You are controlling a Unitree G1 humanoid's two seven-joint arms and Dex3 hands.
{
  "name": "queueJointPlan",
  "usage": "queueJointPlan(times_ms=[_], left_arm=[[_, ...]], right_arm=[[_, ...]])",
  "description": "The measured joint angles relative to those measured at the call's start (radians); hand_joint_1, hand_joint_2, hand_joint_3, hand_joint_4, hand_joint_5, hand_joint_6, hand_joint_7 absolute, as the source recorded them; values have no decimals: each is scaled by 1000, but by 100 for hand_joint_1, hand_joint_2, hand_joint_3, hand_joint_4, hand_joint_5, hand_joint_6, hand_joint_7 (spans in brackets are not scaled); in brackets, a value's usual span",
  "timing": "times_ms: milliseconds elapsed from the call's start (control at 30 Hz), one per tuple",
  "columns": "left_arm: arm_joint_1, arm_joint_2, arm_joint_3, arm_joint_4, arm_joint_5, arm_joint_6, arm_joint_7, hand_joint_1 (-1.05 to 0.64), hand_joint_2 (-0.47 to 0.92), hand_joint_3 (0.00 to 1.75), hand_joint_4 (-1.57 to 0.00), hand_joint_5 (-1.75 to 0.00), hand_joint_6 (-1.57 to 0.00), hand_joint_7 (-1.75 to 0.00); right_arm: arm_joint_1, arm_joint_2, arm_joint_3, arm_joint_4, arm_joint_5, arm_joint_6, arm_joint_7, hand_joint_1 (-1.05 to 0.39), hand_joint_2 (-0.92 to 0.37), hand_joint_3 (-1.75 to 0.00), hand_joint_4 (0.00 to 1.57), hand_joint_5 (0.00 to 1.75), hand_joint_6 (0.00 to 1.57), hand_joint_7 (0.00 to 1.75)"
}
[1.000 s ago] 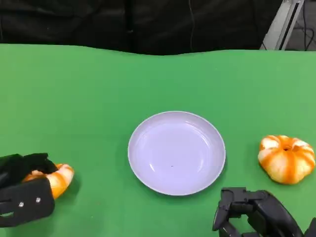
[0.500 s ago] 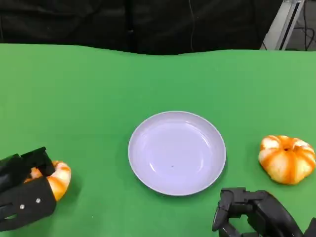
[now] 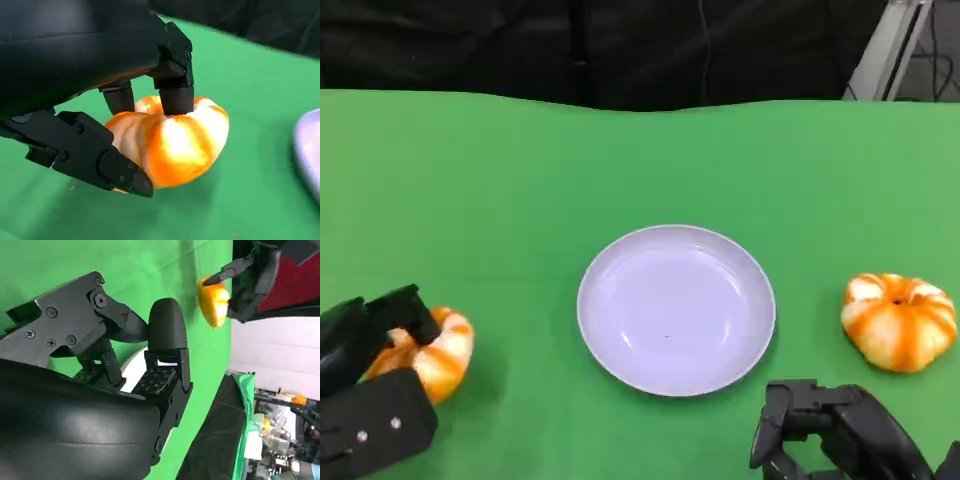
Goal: Grasp the bread from the table and place it into the plate.
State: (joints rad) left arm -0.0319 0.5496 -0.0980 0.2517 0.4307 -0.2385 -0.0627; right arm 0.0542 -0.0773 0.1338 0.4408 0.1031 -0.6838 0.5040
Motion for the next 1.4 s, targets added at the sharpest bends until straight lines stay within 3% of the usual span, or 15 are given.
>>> queueJointPlan(times_ms=[200, 367, 633, 1400], left_arm=[[15, 0, 17, -44, -1, 17, 0, -3, 85, 1, -57, -175, -42, -175], [84, -18, 56, -329, -1, 69, -3, -3, 85, 0, -58, -175, -43, -175], [87, -63, 55, -470, 22, 104, -6, -7, 85, 0, -57, -175, -43, -175], [-104, -213, -83, -377, 64, 38, -5, -4, 82, 0, -55, -175, -47, -171]], right_arm=[[0, 1, 0, 6, 0, 0, 1, -11, -56, -106, 83, 157, 85, 129], [-3, 3, 0, 8, -3, -2, -1, -12, -56, -106, 83, 156, 85, 128], [-4, 5, 0, 14, -6, -7, -1, -12, -57, -106, 82, 158, 85, 129], [-7, 25, 1, 25, -11, -25, -13, -12, -54, -110, 85, 154, 87, 126]])
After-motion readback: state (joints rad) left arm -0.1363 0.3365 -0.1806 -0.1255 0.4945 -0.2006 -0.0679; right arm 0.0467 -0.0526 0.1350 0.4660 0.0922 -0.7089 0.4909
